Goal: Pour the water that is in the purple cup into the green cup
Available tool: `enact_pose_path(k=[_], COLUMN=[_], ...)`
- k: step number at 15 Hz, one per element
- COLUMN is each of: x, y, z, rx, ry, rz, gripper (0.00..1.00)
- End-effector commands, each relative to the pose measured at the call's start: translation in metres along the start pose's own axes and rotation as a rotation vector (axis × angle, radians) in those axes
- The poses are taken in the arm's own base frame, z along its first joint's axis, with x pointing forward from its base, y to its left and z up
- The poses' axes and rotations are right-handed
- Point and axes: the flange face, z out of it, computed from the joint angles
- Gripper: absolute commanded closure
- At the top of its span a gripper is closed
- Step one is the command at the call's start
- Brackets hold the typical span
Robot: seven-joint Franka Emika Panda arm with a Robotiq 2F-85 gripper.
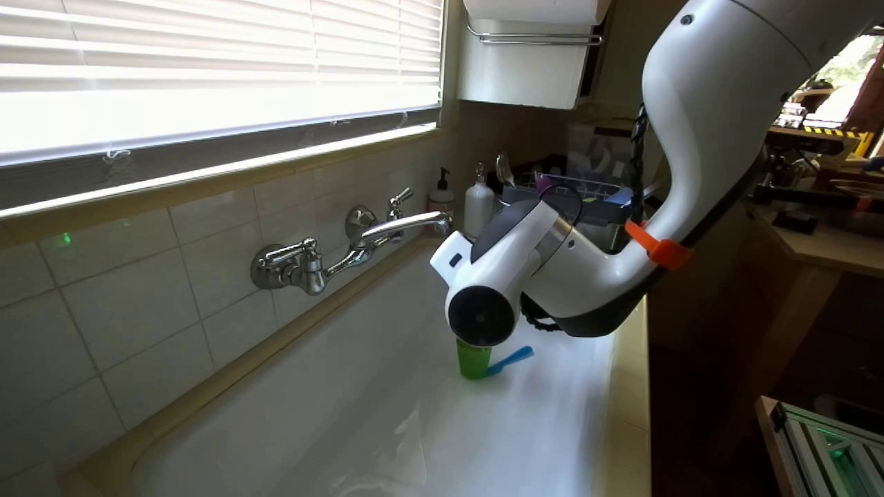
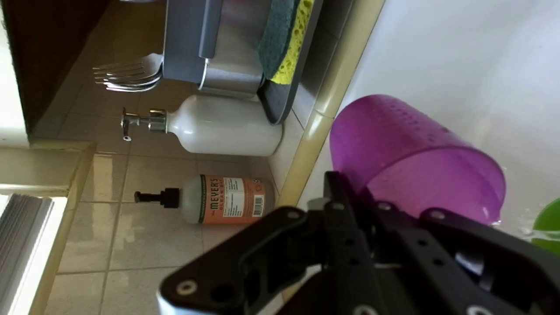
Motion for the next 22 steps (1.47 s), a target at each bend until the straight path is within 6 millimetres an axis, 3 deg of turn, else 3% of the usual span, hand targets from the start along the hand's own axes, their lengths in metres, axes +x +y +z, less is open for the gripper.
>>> enact_pose_path(k=[1,22], x=[-0.0043,-0.0067], y=[-0.0064,-0.0092], z=[-0.0041,-0.0126], rx=[-0.048,-0.095], ry=[0.006,0.035], rz=[-0.038,-0.085], gripper=[0.99,0.99])
